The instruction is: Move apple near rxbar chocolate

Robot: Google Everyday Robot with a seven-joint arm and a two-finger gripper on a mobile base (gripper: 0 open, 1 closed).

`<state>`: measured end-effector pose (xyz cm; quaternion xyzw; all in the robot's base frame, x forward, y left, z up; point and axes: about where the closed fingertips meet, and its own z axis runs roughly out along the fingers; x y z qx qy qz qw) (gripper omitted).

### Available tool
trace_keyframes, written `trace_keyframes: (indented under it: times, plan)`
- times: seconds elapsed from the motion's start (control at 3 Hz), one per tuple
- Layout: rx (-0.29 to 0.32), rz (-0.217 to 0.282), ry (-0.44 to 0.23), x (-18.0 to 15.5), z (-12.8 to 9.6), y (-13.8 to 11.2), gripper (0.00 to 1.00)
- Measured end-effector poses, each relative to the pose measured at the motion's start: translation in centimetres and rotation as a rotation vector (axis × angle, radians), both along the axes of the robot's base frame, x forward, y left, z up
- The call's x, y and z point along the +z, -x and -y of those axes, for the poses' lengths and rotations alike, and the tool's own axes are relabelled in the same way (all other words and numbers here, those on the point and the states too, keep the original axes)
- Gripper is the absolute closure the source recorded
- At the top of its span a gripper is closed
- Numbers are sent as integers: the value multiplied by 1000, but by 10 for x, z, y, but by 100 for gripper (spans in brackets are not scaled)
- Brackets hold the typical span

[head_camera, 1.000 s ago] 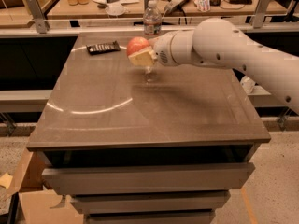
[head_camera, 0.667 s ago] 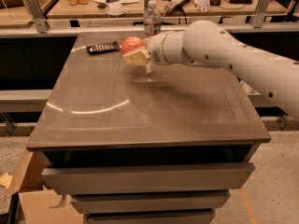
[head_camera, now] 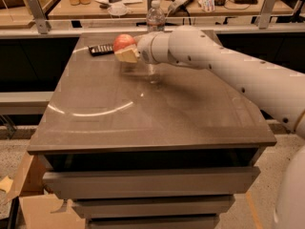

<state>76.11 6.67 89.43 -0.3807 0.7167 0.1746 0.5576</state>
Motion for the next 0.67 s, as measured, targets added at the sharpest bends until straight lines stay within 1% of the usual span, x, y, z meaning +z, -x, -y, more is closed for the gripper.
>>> trace_keyframes:
  times: [0.33,0.67]
  plan:
    - [9,23,-31,-9,-19,-19,99]
    - [20,32,-52,-14,-32,-27,78]
